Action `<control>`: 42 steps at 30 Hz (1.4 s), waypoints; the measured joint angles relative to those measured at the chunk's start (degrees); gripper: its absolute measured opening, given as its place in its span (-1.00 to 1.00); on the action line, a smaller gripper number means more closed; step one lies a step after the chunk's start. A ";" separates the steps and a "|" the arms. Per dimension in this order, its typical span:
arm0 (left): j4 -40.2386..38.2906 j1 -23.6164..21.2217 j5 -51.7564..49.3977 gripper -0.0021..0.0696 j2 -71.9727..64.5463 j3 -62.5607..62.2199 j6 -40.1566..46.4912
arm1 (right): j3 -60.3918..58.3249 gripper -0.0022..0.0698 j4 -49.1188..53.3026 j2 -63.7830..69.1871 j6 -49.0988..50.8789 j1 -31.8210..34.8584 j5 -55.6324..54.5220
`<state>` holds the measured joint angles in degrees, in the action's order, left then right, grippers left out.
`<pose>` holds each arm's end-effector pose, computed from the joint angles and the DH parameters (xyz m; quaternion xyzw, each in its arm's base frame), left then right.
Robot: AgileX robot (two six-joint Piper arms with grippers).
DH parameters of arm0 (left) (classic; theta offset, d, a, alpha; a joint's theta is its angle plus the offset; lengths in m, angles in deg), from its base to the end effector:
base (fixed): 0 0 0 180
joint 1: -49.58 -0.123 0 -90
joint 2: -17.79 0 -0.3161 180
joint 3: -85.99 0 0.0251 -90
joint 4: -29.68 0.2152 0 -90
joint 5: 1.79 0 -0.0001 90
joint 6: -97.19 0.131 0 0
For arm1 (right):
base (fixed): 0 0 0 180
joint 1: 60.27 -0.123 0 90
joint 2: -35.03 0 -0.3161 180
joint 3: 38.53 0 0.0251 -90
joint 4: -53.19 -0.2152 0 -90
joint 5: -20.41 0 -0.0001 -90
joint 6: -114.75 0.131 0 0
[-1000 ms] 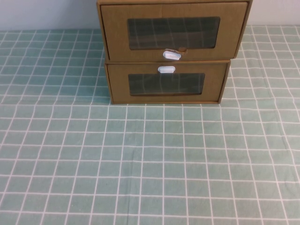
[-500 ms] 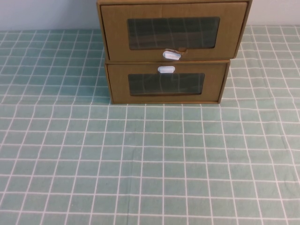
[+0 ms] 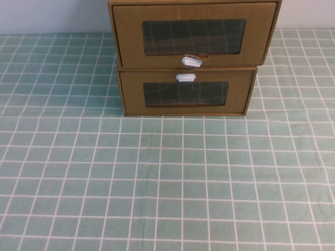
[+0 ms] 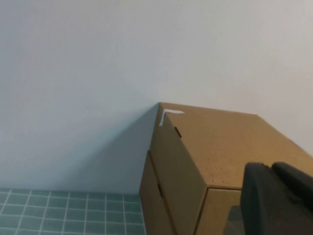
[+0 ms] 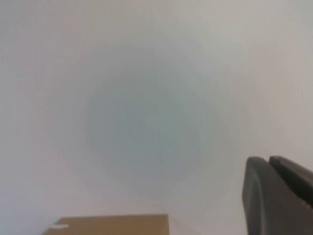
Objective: Open the shoe box
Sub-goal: 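Pull the top drawer of the cardboard box fully open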
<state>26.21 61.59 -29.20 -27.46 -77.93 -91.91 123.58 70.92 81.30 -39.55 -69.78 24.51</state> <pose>0.0825 -0.0213 0.4756 0.0089 0.6990 -0.1594 0.6971 0.0851 0.0113 0.5166 0.0017 0.5597 0.1202 0.8199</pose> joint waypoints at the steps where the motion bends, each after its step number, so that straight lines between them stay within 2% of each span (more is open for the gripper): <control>1: 0.00 0.00 0.88 -0.96 -1.47 0.00 1.08 | 0.00 -0.98 1.27 0.59 0.00 0.00 0.61; 3: -0.16 0.00 2.81 -0.96 -4.14 -0.03 2.27 | -0.11 -0.98 1.32 1.22 0.25 -0.08 1.58; 6: -0.56 0.00 4.45 -0.96 -7.75 -0.03 3.51 | -0.62 -0.98 -3.83 1.66 1.45 -0.21 3.87; 10: -1.44 0.00 3.51 -0.96 -13.94 -0.88 7.74 | -2.17 -0.98 -12.12 1.96 1.49 -0.21 13.07; 13: -6.15 0.00 -1.53 -0.96 -20.96 -4.40 13.20 | -3.20 -0.98 -14.48 3.91 -2.18 -0.21 22.59; 17: -18.21 0.00 -12.34 -0.96 -31.83 -13.56 26.66 | -3.43 -0.98 -18.62 8.39 -17.95 -0.21 33.24; 22: -33.51 0.00 -23.27 -0.96 -46.30 -30.21 39.94 | -3.43 -0.98 -31.06 14.60 -45.04 -0.33 37.83; 26: -38.75 0.00 -29.44 -0.96 -57.39 -44.94 42.10 | -3.43 -0.98 -40.49 20.02 -55.48 -2.52 36.29; 29: -40.03 0.44 -33.30 -0.96 -65.46 -55.15 42.32 | -3.43 -0.98 -44.37 24.75 -63.86 -6.73 34.51; 33: -41.54 2.17 -34.98 -0.96 -75.34 -66.76 43.26 | -2.00 -0.98 -45.39 33.08 -70.33 -12.92 34.34; 37: -42.35 4.50 -35.16 -0.96 -82.47 -71.71 46.15 | 3.61 -0.98 -43.43 41.42 -72.43 -17.20 36.54; 39: -42.39 5.13 -35.43 -0.96 -84.60 -72.16 46.31 | 7.69 -0.98 -38.98 44.58 -72.57 -18.99 38.12; 42: -43.53 5.12 -35.25 -0.96 -85.78 -73.03 45.62 | 13.23 -0.98 -25.93 48.50 -69.99 -21.65 39.82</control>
<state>-17.32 66.71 -64.45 -113.24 -150.95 -46.29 136.81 44.99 129.80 -109.54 -91.43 64.33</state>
